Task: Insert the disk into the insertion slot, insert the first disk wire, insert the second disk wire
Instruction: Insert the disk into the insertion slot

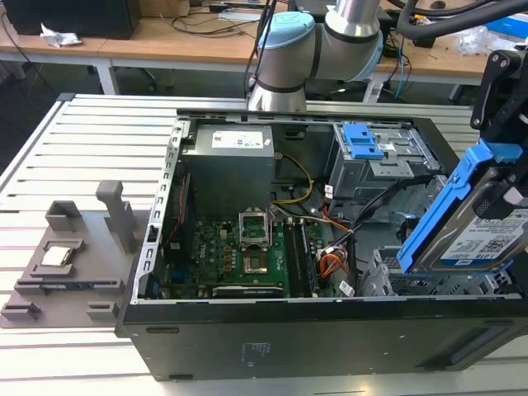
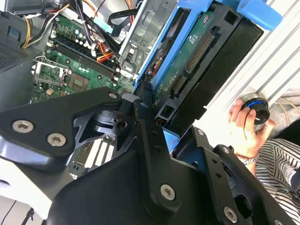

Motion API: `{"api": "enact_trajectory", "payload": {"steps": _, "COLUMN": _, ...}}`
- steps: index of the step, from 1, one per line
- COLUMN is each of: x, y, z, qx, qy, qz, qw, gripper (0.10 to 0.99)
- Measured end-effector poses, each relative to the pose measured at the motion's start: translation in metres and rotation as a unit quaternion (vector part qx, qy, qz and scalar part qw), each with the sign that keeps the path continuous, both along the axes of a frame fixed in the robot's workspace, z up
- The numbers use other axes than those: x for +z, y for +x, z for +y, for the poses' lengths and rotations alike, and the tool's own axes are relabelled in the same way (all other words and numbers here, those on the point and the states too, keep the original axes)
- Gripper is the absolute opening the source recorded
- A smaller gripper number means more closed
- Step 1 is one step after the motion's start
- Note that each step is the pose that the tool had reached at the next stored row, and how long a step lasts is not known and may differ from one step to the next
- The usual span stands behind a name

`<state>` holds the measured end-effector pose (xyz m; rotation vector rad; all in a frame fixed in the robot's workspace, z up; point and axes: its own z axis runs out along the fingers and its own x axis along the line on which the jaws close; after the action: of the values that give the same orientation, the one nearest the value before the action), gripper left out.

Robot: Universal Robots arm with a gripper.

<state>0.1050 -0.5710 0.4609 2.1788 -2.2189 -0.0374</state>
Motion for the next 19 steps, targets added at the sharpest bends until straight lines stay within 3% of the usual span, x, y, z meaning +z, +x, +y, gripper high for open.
{"api": "enact_trajectory", "payload": {"steps": 9, "x": -0.0010, "y": -0.0030, "z": 0.0125, "qx": 0.000, "qy": -0.0007, "qz": 0.0000, "qw": 1.0000, "gripper": 0.365}}
{"api": "enact_trajectory", "payload": {"steps": 19, "x": -0.0082, "y": -0.0042, "z": 0.0160, "qx": 0.000, "qy": -0.0011, "qz": 0.0000, "qw": 1.0000, "gripper": 0.365}}
